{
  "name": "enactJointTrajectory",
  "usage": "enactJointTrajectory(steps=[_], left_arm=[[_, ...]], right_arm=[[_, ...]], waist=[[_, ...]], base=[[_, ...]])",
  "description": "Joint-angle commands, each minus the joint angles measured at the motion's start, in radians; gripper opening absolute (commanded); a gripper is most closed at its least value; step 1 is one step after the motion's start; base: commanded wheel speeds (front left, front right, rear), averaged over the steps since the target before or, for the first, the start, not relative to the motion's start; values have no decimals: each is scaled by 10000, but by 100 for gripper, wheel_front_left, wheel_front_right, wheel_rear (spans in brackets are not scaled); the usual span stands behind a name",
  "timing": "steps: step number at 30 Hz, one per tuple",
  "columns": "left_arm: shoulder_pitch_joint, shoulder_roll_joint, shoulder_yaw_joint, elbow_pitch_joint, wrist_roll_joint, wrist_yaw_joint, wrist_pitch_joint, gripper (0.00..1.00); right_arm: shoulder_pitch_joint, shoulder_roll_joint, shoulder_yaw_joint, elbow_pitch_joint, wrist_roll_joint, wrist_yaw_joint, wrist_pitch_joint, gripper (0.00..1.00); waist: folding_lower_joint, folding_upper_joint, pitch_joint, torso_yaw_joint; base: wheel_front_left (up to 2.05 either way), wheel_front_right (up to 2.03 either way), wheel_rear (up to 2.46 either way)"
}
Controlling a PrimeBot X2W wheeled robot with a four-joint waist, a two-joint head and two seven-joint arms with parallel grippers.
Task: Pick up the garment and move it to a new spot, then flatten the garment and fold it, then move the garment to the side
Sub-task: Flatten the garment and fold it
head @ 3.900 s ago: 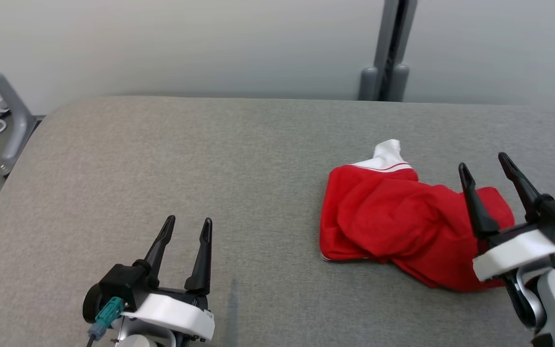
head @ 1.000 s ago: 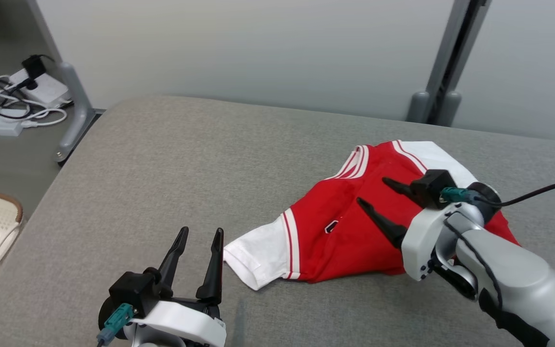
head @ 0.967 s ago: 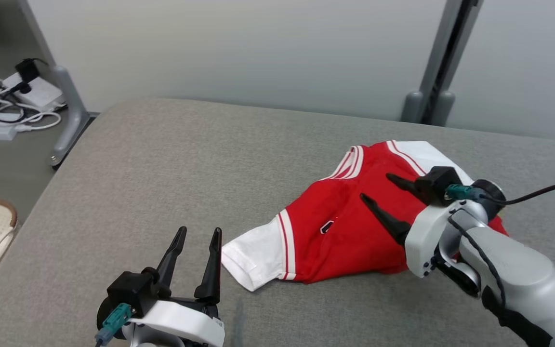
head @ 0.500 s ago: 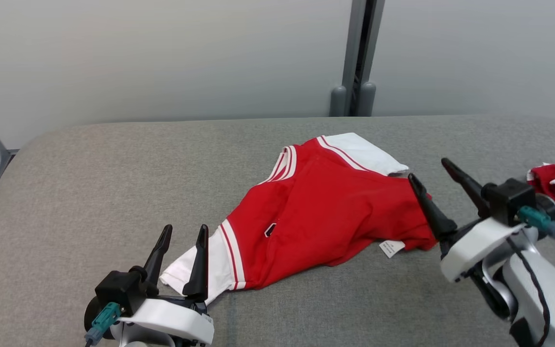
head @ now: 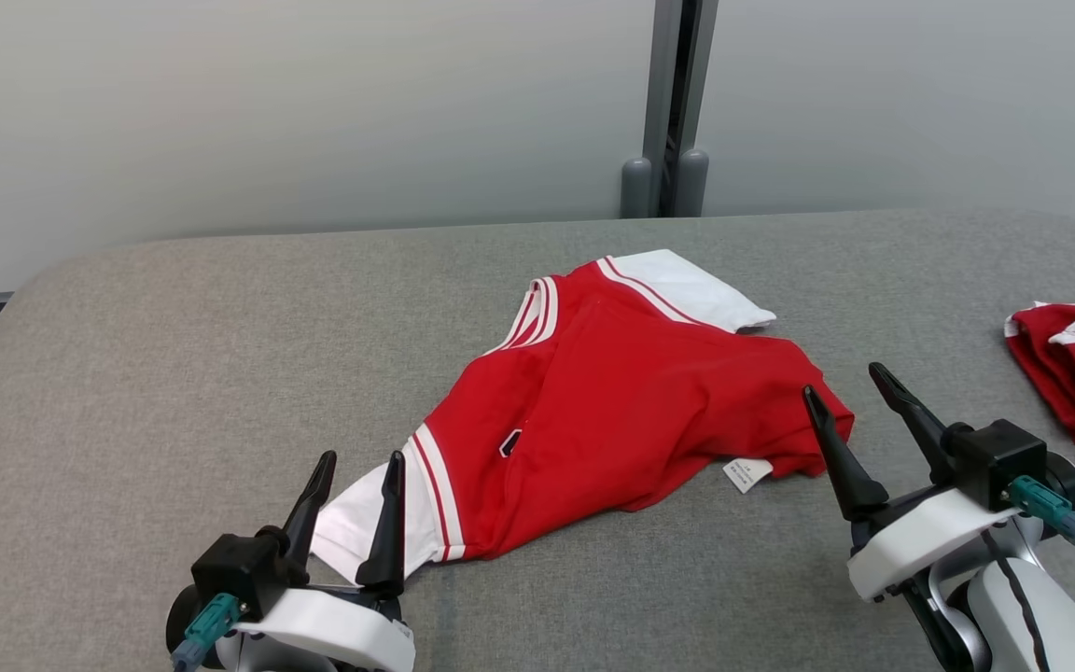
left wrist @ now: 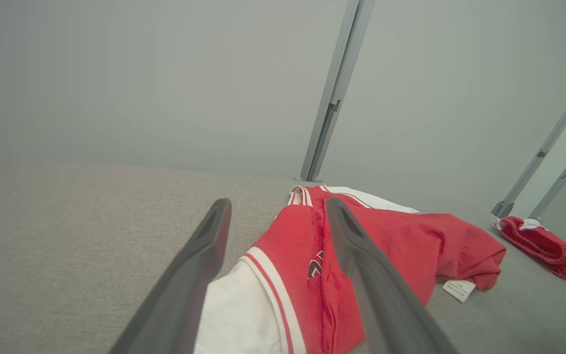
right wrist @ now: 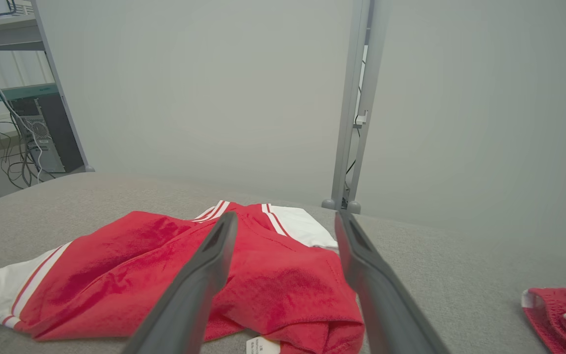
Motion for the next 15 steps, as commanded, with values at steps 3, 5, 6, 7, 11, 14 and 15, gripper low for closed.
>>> enactJointTrajectory(steps=[3,5,6,7,11,14,15], left_arm=[[-161,46,-122,21,1,-32,-27,100],[-254,48,-219,-4,-16,-30,-27,100],[-315,45,-277,-18,-21,-33,-27,100],[-370,46,-334,-9,-34,-40,-27,100],[-695,46,-615,-2,-82,-51,-27,100],[-929,46,-824,8,-123,-45,-27,100],[-1005,46,-923,3,-147,-54,-27,100]], right_arm=[[-247,-101,92,108,-97,-3,-12,100],[-546,-183,232,224,-107,-3,-12,100],[-743,-221,319,319,-94,-3,-12,100],[-949,-269,457,468,-95,-3,-10,100],[-2159,-487,1117,1456,104,-3,-12,100],[-3223,-584,1771,2429,501,-3,45,100],[-3527,-620,2022,2754,729,-3,160,100]], waist=[[0,-1,136,159],[0,-1,319,272],[0,-1,447,341],[0,-1,566,419],[0,-1,1162,831],[0,-1,1572,1202],[0,-1,1717,1358]], base=[[0,0,0],[0,0,0],[0,0,0],[0,0,0],[0,0,0],[0,0,0],[0,0,0]])
